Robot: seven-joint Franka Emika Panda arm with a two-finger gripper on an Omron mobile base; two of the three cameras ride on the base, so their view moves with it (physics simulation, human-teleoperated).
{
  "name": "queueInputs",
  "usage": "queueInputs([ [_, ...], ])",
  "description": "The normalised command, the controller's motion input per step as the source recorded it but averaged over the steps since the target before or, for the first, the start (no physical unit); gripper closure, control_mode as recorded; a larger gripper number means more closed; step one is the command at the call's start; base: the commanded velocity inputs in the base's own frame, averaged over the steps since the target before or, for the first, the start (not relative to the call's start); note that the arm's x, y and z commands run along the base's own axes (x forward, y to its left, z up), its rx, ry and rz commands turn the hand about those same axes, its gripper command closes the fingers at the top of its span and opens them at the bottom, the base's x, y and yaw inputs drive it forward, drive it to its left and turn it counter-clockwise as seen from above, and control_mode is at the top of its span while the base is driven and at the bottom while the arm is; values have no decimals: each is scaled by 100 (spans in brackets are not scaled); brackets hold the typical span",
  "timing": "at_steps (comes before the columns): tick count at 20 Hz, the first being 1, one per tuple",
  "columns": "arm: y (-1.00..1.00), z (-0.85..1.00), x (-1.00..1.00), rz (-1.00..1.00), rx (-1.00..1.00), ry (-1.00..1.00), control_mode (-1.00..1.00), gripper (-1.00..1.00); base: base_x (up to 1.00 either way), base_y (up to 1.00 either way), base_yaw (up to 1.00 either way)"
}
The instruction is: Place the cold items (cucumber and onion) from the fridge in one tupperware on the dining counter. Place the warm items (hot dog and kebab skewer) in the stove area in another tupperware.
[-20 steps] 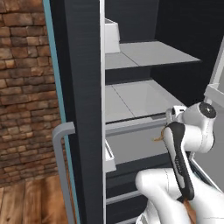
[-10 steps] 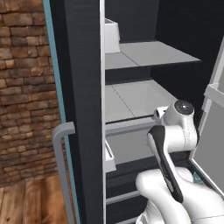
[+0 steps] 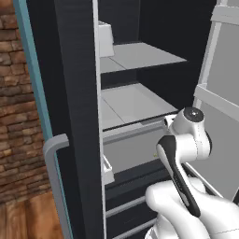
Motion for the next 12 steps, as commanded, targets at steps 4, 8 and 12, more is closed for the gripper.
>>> queueInputs([
  [4, 0, 0, 0, 0, 0, 0, 100, 100, -50, 0, -53],
  [8, 0, 0, 0, 0, 0, 0, 100, 100, -57, 12, -62],
  [12, 0, 0, 0, 0, 0, 0, 100, 100, -69, 52, -70],
])
